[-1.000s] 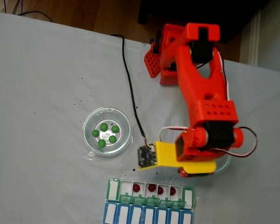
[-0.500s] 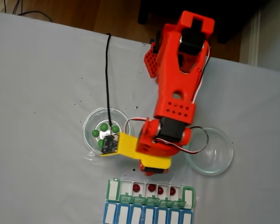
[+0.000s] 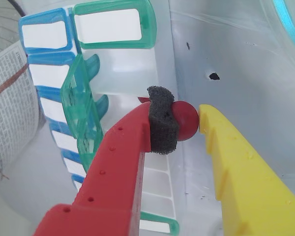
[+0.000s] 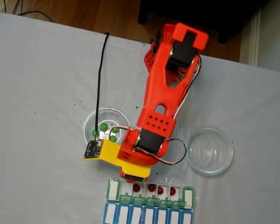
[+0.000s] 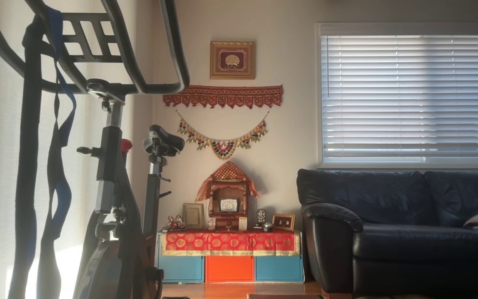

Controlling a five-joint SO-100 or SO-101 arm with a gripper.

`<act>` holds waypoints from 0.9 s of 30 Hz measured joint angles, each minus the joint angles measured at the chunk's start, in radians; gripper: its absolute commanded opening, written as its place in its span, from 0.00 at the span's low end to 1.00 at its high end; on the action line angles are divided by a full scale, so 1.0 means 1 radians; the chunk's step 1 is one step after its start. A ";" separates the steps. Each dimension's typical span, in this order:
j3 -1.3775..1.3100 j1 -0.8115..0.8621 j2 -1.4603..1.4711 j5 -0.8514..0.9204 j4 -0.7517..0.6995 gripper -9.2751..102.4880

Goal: Sort medicines into box.

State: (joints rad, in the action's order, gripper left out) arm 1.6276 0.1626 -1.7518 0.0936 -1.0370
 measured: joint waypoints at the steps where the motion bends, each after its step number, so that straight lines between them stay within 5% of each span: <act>1: -0.002 0.000 0.005 0.000 0.008 0.09; 27: -0.202 0.000 0.207 -0.009 0.057 0.09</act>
State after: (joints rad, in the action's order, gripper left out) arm 1.4251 0.1626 -1.5447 0.0844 -0.9802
